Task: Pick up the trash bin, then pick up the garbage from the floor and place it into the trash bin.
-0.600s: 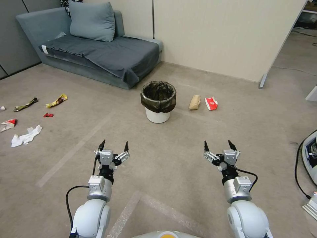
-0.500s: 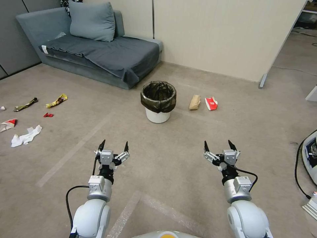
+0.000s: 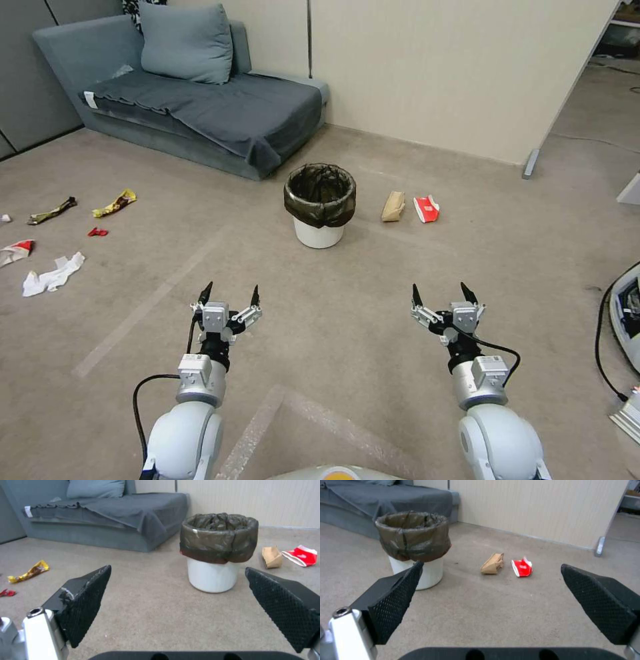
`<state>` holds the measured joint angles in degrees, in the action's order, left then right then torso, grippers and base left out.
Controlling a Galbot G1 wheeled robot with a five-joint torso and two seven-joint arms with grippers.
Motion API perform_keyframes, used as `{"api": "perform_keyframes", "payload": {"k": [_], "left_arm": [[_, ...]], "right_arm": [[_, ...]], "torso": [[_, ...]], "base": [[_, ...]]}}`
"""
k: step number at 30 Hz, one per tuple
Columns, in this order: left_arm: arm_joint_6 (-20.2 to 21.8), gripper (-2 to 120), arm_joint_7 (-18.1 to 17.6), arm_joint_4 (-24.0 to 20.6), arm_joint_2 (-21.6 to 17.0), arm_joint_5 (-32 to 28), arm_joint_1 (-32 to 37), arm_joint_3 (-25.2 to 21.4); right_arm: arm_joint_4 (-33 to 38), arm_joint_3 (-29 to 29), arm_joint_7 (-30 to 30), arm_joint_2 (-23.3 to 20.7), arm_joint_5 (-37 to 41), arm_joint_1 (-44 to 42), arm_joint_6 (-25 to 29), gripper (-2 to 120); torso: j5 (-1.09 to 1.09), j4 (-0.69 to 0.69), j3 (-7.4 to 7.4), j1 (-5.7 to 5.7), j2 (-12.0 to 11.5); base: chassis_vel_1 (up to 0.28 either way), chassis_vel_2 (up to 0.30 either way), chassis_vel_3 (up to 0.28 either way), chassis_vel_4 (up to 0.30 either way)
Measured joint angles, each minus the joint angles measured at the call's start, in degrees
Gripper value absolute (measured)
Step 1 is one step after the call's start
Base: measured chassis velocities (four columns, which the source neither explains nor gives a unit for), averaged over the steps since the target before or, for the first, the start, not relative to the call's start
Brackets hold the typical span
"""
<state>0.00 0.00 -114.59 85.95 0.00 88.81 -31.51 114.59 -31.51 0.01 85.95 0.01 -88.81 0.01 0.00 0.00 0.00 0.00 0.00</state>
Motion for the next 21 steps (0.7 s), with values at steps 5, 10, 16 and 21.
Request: {"api": "perform_keyframes", "payload": {"k": [5, 10, 16, 21], "left_arm": [[0.00, 100, 0.00, 0.00, 0.00, 0.00, 0.00, 0.00], [0.00, 100, 0.00, 0.00, 0.00, 0.00, 0.00, 0.00], [0.00, 100, 0.00, 0.00, 0.00, 0.00, 0.00, 0.00], [1.74, 100, -2.04, -3.17, -0.88, -1.31, 1.63, -1.09]], "right_arm": [[0.00, 0.00, 0.00, 0.00, 0.00, 0.00, 0.00, 100], [0.00, 0.00, 0.00, 0.00, 0.00, 0.00, 0.00, 100], [0.00, 0.00, 0.00, 0.00, 0.00, 0.00, 0.00, 100], [3.36, -2.73, 1.69, 1.27, -0.77, -1.74, 0.50, 100]], "torso": [[0.00, 0.00, 0.00, 0.00, 0.00], [0.00, 0.00, 0.00, 0.00, 0.00], [0.00, 0.00, 0.00, 0.00, 0.00], [0.00, 0.00, 0.00, 0.00, 0.00]], "base": [[0.000, 0.000, 0.000, 0.000], [0.000, 0.000, 0.000, 0.000], [0.000, 0.000, 0.000, 0.000], [0.000, 0.000, 0.000, 0.000]]}}
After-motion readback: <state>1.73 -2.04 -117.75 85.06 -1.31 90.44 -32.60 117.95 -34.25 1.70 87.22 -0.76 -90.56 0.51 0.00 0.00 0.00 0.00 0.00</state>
